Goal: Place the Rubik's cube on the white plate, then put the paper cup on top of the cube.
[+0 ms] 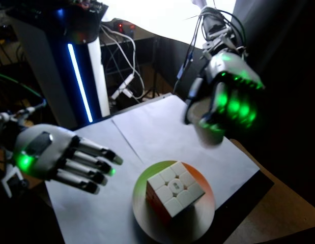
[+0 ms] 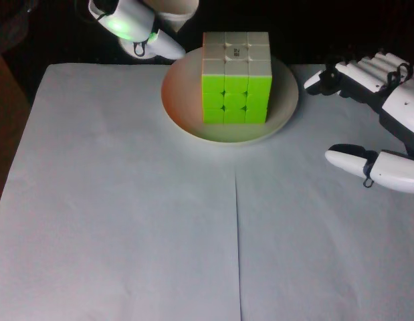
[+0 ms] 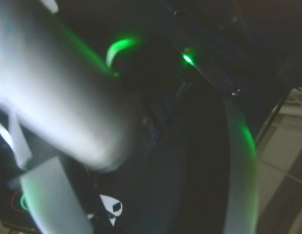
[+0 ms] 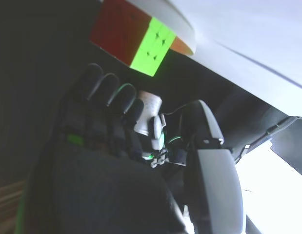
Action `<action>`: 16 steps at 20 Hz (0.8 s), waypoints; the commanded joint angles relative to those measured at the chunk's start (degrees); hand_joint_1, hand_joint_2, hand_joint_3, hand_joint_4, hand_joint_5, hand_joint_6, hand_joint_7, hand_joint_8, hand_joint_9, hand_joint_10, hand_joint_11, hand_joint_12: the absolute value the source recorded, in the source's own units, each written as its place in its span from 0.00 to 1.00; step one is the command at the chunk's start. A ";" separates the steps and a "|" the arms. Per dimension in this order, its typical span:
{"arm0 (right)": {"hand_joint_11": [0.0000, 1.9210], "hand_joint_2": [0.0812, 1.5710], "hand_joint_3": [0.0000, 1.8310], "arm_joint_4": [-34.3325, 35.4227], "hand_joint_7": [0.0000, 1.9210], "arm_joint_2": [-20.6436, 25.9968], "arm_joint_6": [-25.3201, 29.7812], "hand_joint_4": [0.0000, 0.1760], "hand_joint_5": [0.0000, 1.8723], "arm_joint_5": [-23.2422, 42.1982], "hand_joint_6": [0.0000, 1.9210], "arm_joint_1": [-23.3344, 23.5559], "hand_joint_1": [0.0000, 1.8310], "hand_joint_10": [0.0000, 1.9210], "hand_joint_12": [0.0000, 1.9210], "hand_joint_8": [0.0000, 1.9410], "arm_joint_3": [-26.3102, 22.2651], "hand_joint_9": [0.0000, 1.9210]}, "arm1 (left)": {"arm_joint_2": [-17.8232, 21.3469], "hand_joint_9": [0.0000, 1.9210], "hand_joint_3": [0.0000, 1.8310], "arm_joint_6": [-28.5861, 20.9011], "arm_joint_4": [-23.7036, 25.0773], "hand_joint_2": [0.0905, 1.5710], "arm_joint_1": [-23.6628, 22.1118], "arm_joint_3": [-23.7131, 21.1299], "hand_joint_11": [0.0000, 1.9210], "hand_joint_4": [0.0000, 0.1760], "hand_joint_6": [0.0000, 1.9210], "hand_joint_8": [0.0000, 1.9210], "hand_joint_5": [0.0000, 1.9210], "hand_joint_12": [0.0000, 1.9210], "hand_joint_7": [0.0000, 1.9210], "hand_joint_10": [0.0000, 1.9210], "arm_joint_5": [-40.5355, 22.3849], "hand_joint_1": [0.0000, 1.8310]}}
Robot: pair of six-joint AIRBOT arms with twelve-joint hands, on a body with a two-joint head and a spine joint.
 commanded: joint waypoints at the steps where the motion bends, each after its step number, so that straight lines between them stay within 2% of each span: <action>1: 0.00 0.78 0.00 -0.38 0.07 -0.11 0.08 0.00 0.00 7.20 0.51 0.50 0.43 0.68 0.80 0.53 0.11 0.05 | -0.05 0.29 0.45 -0.13 -1.71 0.52 -1.47 0.55 0.36 0.16 0.97 0.87 0.22 1.00 0.38 1.00 -5.63 0.73; 2: 0.00 0.78 0.00 -0.38 0.05 -0.15 0.08 0.00 0.00 7.20 0.50 0.50 0.44 0.66 0.80 0.50 0.12 0.03 | -0.60 0.26 0.41 -0.13 -1.68 0.55 -1.84 0.90 0.31 0.11 0.96 0.86 0.22 1.00 0.37 1.00 -5.50 0.72; 3: 0.00 0.78 0.00 -0.38 0.05 -0.15 0.08 0.00 0.00 7.20 0.50 0.50 0.45 0.68 0.81 0.56 0.12 0.02 | -0.88 0.21 0.35 -0.13 -1.67 0.59 -2.00 1.07 0.27 0.21 0.95 0.86 0.22 1.00 0.35 1.00 -5.49 0.72; 4: 0.00 0.79 0.00 -0.38 0.04 -0.18 0.08 0.00 0.00 7.20 0.50 0.50 0.45 0.69 0.81 0.59 0.12 0.02 | -1.18 0.21 0.46 -0.13 -1.67 0.43 -2.25 1.22 0.29 0.02 0.95 0.90 0.21 1.00 0.22 1.00 -5.52 0.75; 5: 0.00 0.78 0.00 -0.38 0.05 -0.19 0.08 0.00 0.01 7.20 0.50 0.50 0.47 0.69 0.82 0.58 0.12 0.04 | -1.43 0.22 0.54 -0.13 -1.67 0.36 -2.53 1.32 0.29 0.38 0.93 0.93 0.21 1.00 0.18 1.00 -5.59 0.74; 6: 0.00 0.78 0.00 -0.38 0.05 -0.21 0.08 0.00 0.01 7.20 0.50 0.50 0.46 0.70 0.83 0.55 0.14 0.04 | -1.75 0.35 0.40 -0.13 -1.70 0.53 -2.83 1.49 0.39 0.13 0.89 0.87 0.20 1.00 0.28 0.92 -5.79 0.79; 7: 0.00 0.77 0.00 -0.38 0.06 -0.21 0.08 0.00 0.01 7.20 0.50 0.50 0.45 0.69 0.82 0.52 0.14 0.03 | -2.10 0.37 0.34 -0.13 -2.04 0.59 -3.05 1.73 0.43 0.00 0.87 0.86 0.20 1.00 0.29 0.91 -6.14 0.80; 8: 0.00 0.78 0.00 -0.38 0.06 -0.23 0.08 0.00 0.00 7.20 0.50 0.50 0.43 0.67 0.77 0.53 0.14 0.04 | -2.48 0.26 0.32 -0.13 -3.08 0.60 -3.10 2.13 0.40 0.10 0.84 0.85 0.20 1.00 0.31 0.99 -6.74 0.72; 9: 0.00 0.78 0.00 -0.38 0.05 -0.27 0.08 0.00 0.00 7.20 0.48 0.50 0.44 0.67 0.77 0.53 0.15 0.02 | -2.84 0.25 0.12 -0.13 -4.47 0.77 -3.10 2.62 0.35 0.20 0.85 0.85 0.31 1.00 0.30 1.00 -7.56 0.59; 11: 0.00 0.78 0.00 -0.38 0.06 -0.40 0.08 0.00 0.01 7.20 0.48 0.50 0.43 0.67 0.80 0.54 0.19 0.04 | -3.64 0.26 0.03 -0.13 -6.89 0.82 -3.08 3.54 0.30 0.23 0.85 0.83 0.31 1.00 0.31 0.96 -8.81 0.59; 13: 0.00 0.78 0.00 -0.37 0.07 -0.51 0.08 0.00 0.00 7.20 0.48 0.50 0.42 0.65 0.79 0.51 0.20 0.05 | -4.52 0.25 0.02 -0.15 -9.62 0.83 -2.67 4.56 0.31 0.22 0.83 0.86 0.31 1.00 0.30 0.99 -10.00 0.58; 15: 0.00 0.79 0.00 -0.36 0.05 -0.57 0.08 0.00 0.00 7.20 0.48 0.50 0.44 0.67 0.75 0.57 0.20 0.02 | -5.24 0.25 0.02 -0.46 -11.88 0.84 -1.98 5.51 0.32 0.10 0.83 0.90 0.32 1.00 0.27 1.00 -11.14 0.58; 16: 0.00 0.78 0.00 -0.36 0.06 -0.58 0.08 0.00 0.00 7.19 0.49 0.49 0.45 0.66 0.77 0.54 0.21 0.03 | -5.69 0.25 0.01 -2.05 -11.91 0.79 -1.67 6.18 0.33 0.00 0.77 0.96 0.36 1.00 0.18 1.00 -11.70 0.57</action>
